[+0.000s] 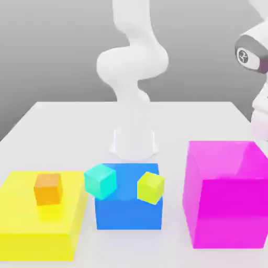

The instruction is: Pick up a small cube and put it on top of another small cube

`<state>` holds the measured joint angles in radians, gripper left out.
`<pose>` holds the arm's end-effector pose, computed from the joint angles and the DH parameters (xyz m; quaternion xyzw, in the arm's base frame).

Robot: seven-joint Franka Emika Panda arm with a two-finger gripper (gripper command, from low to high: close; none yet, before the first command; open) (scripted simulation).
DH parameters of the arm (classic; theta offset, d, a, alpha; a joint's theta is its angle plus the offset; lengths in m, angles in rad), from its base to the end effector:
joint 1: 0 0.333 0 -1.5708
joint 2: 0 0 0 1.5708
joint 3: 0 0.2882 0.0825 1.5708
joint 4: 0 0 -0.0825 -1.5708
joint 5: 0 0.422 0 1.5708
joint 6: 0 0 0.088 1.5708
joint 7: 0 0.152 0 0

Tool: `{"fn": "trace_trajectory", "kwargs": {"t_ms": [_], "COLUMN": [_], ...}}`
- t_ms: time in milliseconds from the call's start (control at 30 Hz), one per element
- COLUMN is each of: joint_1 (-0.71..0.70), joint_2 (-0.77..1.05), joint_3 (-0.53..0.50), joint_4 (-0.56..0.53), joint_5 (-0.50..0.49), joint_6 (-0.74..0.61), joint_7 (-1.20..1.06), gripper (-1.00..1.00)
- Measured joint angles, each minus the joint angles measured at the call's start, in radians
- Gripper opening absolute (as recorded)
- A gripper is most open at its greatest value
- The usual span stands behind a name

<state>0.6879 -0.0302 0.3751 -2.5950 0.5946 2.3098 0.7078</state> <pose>0.1835 0.3867 0.1493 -0.9739 0.0530 0.2194 0.0227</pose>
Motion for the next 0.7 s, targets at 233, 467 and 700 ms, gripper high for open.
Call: {"fn": "trace_trajectory", "kwargs": {"t_ms": [233, 467, 700], "joint_1": [0.133, 0.082, 0.027], "joint_2": [0.086, 0.075, 0.053], "joint_3": [0.059, 0.01, -0.044], "joint_4": [-0.213, -0.234, -0.24], "joint_5": [-0.035, -0.157, -0.298], "joint_6": [0.031, 0.175, 0.32], "joint_7": [0.204, 0.522, 0.856], "gripper": [0.0, 0.0, 0.0]}}
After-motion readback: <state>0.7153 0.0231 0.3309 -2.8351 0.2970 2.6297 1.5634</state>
